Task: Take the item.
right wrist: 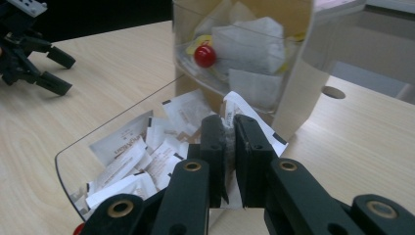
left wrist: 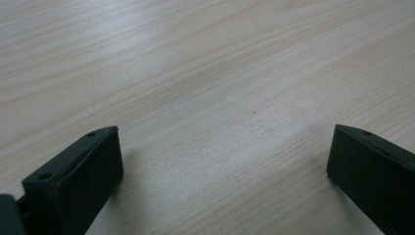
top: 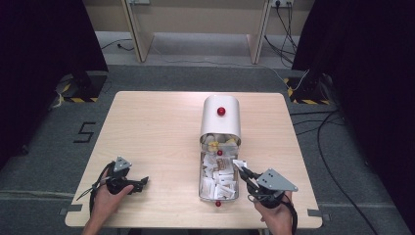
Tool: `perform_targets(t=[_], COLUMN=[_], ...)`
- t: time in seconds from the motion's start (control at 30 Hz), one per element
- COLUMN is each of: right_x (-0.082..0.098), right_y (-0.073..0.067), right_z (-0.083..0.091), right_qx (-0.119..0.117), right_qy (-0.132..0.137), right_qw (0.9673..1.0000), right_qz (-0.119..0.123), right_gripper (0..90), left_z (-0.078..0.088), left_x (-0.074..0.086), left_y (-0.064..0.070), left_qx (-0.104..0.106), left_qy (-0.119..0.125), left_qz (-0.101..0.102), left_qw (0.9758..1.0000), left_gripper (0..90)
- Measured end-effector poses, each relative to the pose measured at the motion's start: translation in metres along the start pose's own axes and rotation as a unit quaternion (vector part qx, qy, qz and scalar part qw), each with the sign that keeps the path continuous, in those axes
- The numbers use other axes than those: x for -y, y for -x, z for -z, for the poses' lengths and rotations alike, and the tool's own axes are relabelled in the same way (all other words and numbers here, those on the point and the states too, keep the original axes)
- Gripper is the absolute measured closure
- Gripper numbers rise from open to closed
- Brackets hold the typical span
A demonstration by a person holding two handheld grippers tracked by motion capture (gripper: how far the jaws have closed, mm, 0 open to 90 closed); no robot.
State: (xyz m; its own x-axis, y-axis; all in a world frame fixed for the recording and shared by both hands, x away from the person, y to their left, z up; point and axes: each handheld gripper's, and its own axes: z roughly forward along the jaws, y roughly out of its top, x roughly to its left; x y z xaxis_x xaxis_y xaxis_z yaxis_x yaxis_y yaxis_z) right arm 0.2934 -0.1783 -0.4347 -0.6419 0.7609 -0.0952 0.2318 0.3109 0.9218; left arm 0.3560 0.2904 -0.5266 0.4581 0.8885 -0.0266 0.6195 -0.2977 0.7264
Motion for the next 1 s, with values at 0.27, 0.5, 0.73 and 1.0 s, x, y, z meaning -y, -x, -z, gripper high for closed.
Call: perform_targets(t=[0.27, 0.5, 0.73, 1.0], right_x=[0.0, 0.001, 0.002, 0.006], right_y=[0.011, 0.015, 0.021, 0.03], right_z=[0.007, 0.01, 0.014, 0.016], right_qx=[0.018, 0.026, 0.037, 0.049], right_qy=[0.005, 0.006, 0.009, 0.006], right_qw=[0.9998, 0.9996, 0.9992, 0.9986], right_qz=[-0.003, -0.008, -0.013, -0.02], right_gripper=[83.7, 83.7, 83.7, 83.7], left_z=[0.0, 0.0, 0.0, 0.0], left_x=[0.0, 0.0, 0.0, 0.0], left_y=[0.0, 0.0, 0.0, 0.0], left_qx=[0.0, 0.0, 0.0, 0.0], left_qy=[0.0, 0.0, 0.0, 0.0], left_qz=[0.0, 0.0, 0.0, 0.0], left_qw=[1.0, 1.0, 1.0, 1.0], left_gripper=[0.0, 0.0, 0.0, 0.0])
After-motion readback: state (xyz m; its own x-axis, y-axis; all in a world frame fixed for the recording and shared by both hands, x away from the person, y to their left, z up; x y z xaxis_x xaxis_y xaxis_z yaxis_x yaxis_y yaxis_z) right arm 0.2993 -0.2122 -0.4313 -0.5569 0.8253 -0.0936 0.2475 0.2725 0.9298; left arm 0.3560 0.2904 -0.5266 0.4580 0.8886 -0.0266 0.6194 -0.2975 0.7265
